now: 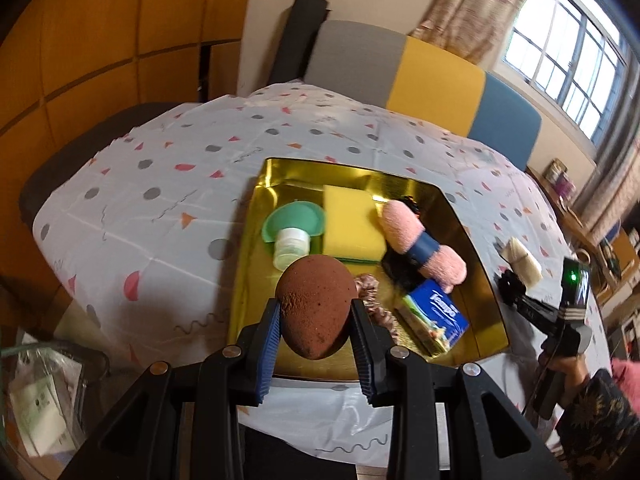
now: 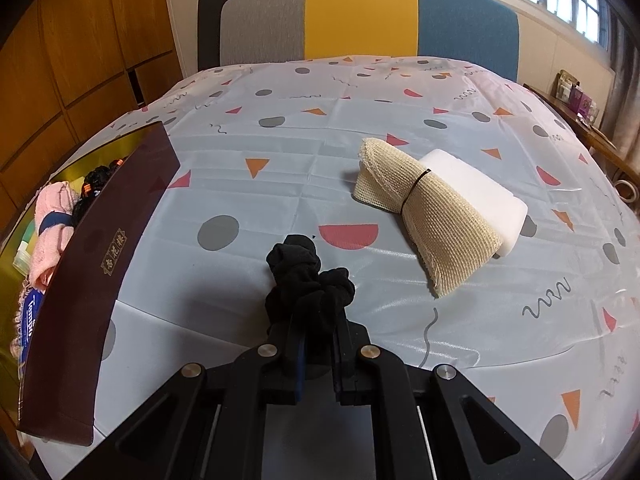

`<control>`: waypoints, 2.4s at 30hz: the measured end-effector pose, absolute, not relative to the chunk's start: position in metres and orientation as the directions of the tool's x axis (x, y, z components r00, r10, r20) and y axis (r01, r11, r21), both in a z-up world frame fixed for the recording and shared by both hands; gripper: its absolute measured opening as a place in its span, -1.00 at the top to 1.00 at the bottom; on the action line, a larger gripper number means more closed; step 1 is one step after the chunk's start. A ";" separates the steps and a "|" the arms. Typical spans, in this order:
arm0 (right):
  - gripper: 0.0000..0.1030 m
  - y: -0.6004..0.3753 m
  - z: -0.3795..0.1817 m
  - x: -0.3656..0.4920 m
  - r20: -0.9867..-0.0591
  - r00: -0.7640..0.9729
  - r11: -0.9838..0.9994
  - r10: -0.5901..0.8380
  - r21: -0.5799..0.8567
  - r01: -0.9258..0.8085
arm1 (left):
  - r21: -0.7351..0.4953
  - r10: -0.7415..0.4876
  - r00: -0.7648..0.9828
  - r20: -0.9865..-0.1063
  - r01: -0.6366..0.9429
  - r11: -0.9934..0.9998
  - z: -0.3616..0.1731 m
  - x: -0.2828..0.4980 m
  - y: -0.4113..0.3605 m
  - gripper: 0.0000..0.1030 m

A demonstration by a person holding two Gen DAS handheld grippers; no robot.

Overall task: Organize soft objects
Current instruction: 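Hold the brown ball above the tray with the left tool while the right tool holds the black scrunchie, then release the brown ball into the gold tray with the left tool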

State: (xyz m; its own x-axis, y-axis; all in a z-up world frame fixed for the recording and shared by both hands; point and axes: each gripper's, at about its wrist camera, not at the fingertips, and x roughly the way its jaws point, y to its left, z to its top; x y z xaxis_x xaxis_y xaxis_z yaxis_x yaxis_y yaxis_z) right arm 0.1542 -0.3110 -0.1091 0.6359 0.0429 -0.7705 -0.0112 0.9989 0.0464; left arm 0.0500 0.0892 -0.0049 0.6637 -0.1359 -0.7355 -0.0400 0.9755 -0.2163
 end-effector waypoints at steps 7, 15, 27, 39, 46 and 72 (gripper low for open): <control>0.83 -0.313 -0.109 0.154 -0.766 0.640 0.998 0.056 0.063 -0.011 | -0.231 -0.156 0.628 -0.762 -0.038 0.972 -0.018 0.066 0.086 0.35; 0.83 -0.314 -0.109 0.153 -0.765 0.642 0.998 0.056 0.064 -0.010 | -0.200 -0.145 0.600 -0.787 -0.027 0.979 -0.032 0.093 0.075 0.32; 0.83 -0.313 -0.109 0.154 -0.765 0.642 0.998 0.051 0.058 -0.010 | -0.122 -0.081 0.522 -0.849 -0.044 0.992 -0.069 0.116 0.074 0.18; 0.83 -0.310 -0.109 0.154 -0.766 0.642 0.999 0.031 0.033 -0.009 | -0.112 -0.068 0.566 -0.822 -0.043 0.993 -0.048 0.098 0.078 0.02; 0.83 -0.304 -0.108 0.155 -0.772 0.635 1.000 -0.003 -0.012 -0.010 | -0.127 -0.069 0.602 -0.795 -0.055 0.990 -0.030 0.082 0.080 0.01; 0.82 -0.276 -0.062 0.133 -0.752 0.656 0.998 0.064 0.028 -0.065 | -0.126 -0.086 0.633 -0.769 -0.018 0.992 -0.014 0.058 0.071 0.01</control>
